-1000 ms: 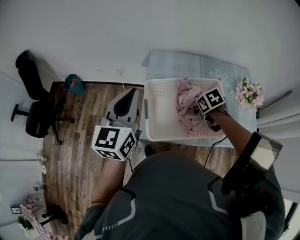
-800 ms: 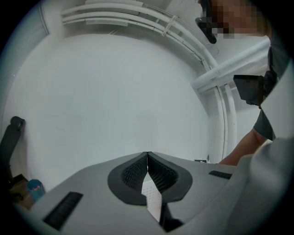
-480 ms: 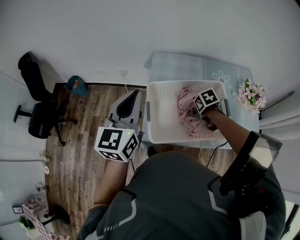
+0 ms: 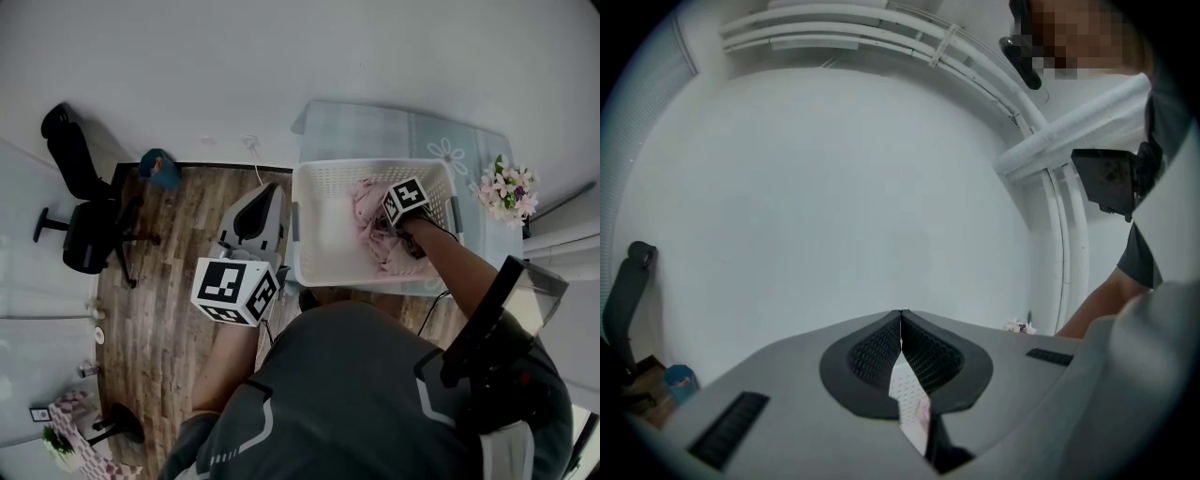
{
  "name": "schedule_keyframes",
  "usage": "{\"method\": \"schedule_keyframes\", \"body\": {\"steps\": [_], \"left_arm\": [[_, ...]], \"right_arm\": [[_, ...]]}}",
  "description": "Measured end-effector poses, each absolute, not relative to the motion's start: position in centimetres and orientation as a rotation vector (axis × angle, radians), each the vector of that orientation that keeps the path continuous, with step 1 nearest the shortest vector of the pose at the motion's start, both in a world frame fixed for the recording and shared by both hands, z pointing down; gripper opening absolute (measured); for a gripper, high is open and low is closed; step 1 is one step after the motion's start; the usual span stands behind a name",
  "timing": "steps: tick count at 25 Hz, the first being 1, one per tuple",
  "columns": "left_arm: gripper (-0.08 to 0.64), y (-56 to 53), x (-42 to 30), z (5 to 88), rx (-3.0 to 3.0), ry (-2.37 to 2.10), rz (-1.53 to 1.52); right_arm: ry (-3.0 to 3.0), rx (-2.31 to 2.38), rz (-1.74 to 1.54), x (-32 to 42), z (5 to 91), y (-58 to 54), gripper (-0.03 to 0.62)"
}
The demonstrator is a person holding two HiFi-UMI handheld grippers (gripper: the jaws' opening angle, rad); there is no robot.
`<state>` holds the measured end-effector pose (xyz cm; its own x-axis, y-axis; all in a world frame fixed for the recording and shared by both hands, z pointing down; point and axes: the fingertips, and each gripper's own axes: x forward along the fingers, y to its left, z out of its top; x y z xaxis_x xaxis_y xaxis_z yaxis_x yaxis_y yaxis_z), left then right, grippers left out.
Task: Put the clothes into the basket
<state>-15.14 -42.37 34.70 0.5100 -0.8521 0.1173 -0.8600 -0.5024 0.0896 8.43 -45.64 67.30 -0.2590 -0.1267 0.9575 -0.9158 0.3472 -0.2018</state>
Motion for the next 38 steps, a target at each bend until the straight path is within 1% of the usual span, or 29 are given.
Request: {"method": "schedule_keyframes", "body": {"steps": [13,24,38], "left_arm": [[0.011,-41.4,-15.6,35.5,2.561,-1.542,0.114],[0.011,-39.9,-14.1,35.2,2.568,-1.546,0.138],[0.011,-33.5,-13.3,36.1,2.437,-1.711,0.202]], "right_arm": [[-1.666,0.931,1.035,8.0,68.4,-46.1,0.385],[-1.682,0.935,1.025,8.2,68.4,-46.2,0.387],[-1.689,0.941,1.021,8.4,68.9,-46.4,0.390]]}}
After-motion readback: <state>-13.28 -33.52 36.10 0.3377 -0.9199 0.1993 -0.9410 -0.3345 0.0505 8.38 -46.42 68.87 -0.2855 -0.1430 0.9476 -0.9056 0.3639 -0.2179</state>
